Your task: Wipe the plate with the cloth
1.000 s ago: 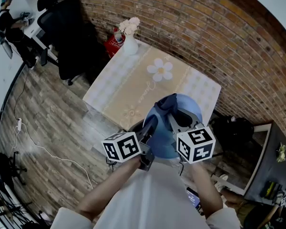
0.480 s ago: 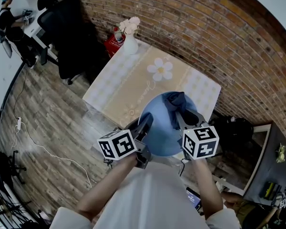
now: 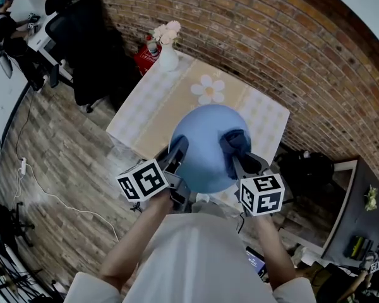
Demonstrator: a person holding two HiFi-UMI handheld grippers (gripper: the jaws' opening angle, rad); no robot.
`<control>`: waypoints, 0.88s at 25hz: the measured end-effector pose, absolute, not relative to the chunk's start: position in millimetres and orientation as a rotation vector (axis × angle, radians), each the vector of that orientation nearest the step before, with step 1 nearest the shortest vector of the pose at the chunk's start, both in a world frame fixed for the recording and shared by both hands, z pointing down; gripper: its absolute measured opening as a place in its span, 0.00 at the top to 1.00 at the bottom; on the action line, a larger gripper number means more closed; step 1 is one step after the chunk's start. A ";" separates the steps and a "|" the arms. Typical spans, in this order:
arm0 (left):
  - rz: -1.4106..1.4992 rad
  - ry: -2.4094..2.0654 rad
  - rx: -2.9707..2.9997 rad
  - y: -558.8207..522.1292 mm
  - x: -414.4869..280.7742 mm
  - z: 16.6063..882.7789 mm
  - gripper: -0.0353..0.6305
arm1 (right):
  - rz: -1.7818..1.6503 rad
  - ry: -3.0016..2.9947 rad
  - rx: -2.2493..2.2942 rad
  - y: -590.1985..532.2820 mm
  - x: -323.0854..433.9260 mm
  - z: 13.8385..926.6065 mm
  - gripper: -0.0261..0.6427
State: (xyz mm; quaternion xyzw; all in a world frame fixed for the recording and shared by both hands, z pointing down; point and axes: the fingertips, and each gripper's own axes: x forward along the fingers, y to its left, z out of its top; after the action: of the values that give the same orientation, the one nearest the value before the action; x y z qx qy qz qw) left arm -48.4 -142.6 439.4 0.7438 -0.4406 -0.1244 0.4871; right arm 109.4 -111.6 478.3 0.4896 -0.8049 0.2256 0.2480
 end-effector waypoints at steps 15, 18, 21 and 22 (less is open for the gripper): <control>-0.286 -1.087 1.807 -142.8 -46.4 447.8 0.88 | 0.760 -2.357 1.142 -67.4 32.3 473.6 0.84; -0.277 -1.086 1.805 -140.3 -42.5 450.8 0.88 | 0.851 -2.437 1.084 -61.4 19.1 465.0 0.84; -0.272 -1.090 1.795 -139.4 -42.1 454.1 0.88 | 0.991 -2.501 1.066 -62.3 19.5 455.3 0.84; -0.273 -1.092 1.795 -139.7 -42.9 454.4 0.88 | 1.018 -2.508 1.073 -64.2 23.1 453.0 0.84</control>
State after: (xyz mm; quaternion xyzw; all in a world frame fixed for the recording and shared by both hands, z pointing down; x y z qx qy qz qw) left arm -42.9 -139.7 454.4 0.7387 -0.4494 -0.1125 0.4897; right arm 23.1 -64.2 453.0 0.3662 -0.8556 0.3474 0.1144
